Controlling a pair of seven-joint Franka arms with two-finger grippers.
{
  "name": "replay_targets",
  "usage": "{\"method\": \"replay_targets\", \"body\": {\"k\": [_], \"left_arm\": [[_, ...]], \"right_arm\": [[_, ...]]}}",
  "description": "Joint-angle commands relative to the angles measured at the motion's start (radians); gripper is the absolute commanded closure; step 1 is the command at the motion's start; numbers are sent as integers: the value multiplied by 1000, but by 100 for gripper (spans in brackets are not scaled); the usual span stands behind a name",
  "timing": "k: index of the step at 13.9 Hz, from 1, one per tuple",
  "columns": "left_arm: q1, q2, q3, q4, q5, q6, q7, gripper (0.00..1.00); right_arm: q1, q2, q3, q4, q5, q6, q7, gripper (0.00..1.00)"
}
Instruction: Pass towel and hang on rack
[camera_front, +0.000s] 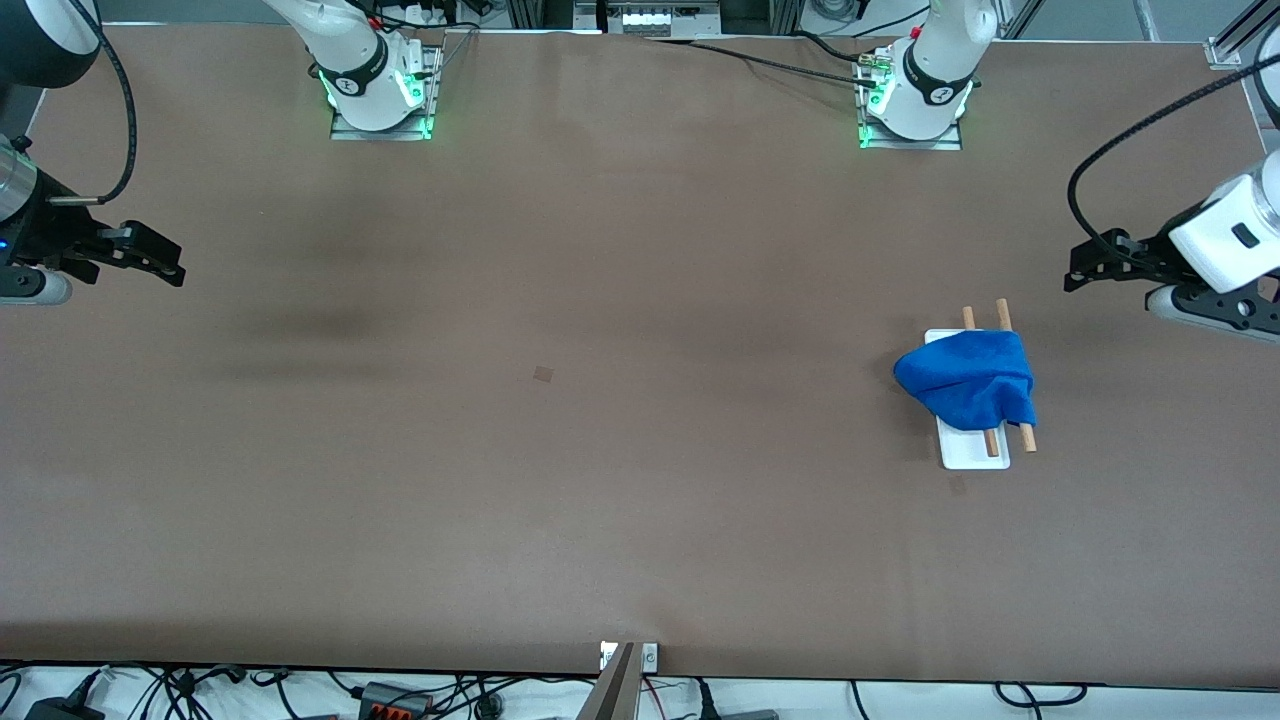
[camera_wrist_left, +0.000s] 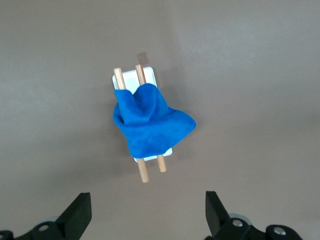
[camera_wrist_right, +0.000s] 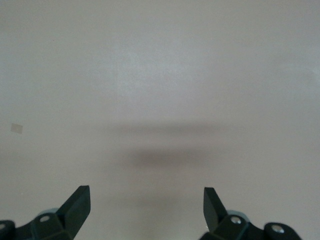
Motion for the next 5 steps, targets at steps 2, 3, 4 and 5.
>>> {"method": "replay_targets", "body": {"k": [2, 3, 4, 5], "left_arm": [[-38, -71, 18, -87, 23, 45, -89, 0], [-40, -71, 19, -86, 23, 45, -88, 0], [-44, -69, 21, -86, 23, 43, -88, 0], [-44, -71, 21, -86, 22, 45, -88, 0]], "right_arm": [[0, -9, -8, -8, 14, -5, -14, 0], [-1, -10, -10, -8, 13, -7, -15, 0], [-3, -9, -8, -10, 14, -7, -15, 0], [-4, -9, -10, -10, 16, -9, -15, 0]]}}
